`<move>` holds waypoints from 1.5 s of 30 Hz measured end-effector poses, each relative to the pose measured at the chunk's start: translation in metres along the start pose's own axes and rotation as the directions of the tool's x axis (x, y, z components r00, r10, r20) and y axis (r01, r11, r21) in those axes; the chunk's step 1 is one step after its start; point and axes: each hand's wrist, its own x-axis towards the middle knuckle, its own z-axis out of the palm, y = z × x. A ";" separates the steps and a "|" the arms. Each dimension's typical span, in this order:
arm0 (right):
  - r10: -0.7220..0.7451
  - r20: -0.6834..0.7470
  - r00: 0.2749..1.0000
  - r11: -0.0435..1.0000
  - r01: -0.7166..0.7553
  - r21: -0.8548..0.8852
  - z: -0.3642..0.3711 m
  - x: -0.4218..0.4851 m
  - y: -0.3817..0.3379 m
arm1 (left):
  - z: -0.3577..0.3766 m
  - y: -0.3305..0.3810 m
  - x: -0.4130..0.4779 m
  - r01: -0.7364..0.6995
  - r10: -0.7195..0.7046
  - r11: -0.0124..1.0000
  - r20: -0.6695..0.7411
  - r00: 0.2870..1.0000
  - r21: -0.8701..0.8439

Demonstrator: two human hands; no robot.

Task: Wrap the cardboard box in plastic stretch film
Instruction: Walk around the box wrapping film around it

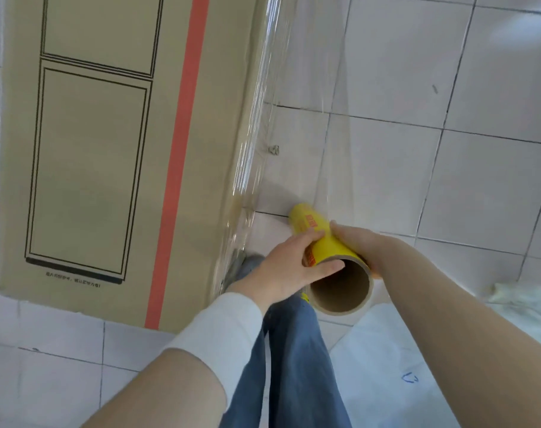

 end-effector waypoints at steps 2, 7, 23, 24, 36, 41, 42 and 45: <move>0.001 -0.023 1.000 0.990 0.002 0.140 -0.003 -0.004 0.014 | 0.000 -0.006 0.000 -0.017 0.019 0.998 -0.031 0.999 0.052; 0.005 0.024 1.000 0.950 -0.012 0.312 0.013 -0.009 0.066 | 0.022 -0.046 -0.034 0.007 -0.029 0.982 -0.116 0.993 -0.190; -0.045 -0.092 0.995 0.991 0.056 0.121 0.057 0.006 0.091 | 0.020 -0.065 -0.041 -0.010 -0.001 0.964 0.043 0.999 0.264; -0.064 -0.077 0.995 0.985 0.075 0.157 0.054 0.006 0.098 | 0.022 -0.072 -0.042 -0.006 0.003 0.968 0.011 1.000 0.251; -0.139 0.008 0.990 0.926 0.127 0.355 0.089 -0.012 0.143 | 0.073 -0.116 -0.120 0.154 -0.162 0.986 -0.148 0.976 -0.065; -0.089 -0.051 0.995 0.977 0.097 0.188 0.101 -0.005 0.122 | 0.042 -0.117 -0.102 0.194 -0.194 0.980 0.002 0.981 -0.034; -0.085 -0.050 0.995 0.982 0.092 0.163 0.104 -0.004 0.119 | 0.033 -0.114 -0.096 0.186 -0.185 0.983 0.032 0.982 -0.009; -0.117 -0.038 0.992 0.975 0.122 0.184 0.110 0.002 0.120 | 0.013 -0.106 -0.078 0.099 -0.116 0.987 0.133 0.984 0.124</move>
